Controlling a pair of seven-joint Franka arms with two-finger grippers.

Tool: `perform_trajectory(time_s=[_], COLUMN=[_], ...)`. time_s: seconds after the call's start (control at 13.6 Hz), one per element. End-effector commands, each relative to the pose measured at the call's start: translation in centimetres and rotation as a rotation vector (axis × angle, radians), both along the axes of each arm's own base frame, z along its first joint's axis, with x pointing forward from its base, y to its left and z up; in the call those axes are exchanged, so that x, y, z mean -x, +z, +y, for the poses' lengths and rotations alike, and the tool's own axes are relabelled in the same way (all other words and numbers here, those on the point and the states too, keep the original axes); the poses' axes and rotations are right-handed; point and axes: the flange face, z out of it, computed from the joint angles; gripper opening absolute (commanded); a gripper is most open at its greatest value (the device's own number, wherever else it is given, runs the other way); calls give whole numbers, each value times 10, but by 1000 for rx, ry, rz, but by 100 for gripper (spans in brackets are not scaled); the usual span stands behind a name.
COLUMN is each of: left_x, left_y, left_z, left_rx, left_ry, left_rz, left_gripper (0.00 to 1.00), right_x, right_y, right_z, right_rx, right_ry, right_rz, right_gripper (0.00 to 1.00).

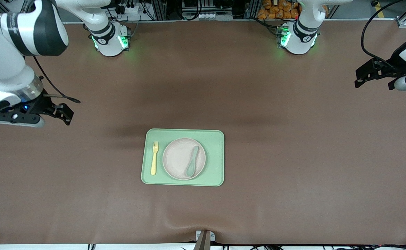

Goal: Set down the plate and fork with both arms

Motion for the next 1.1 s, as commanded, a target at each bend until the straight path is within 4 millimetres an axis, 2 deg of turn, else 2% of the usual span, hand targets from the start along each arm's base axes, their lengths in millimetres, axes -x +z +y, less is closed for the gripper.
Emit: perform_trajectory(time_s=[0.0,0.22,0.29,0.51,0.88,1.03], left_x=[0,0,0,1,1,1], left_y=[4,3,4,4,4,4], left_z=[2,3,2,2,3,4], left_rx=[-22,-22,-23,-22,-21,-21], left_ry=[-15,-15,-16,-18,-16,-16], left_rz=[-13,-11,-13,-11,-9,-11], left_gripper=[100,100,100,100,100,100], right_x=[28,29,21,-5,-4,-3], right_y=[23,42,60,81,86,86], right_z=[-19,-44,-52,-56,-58,-69], right_rx=[-50,-56,-59,-62,-63,-60], right_ry=[41,71,65,50,47,66], right_rz=[10,-3,-20,35,36,41], right_gripper=[100,100,100,100,100,100])
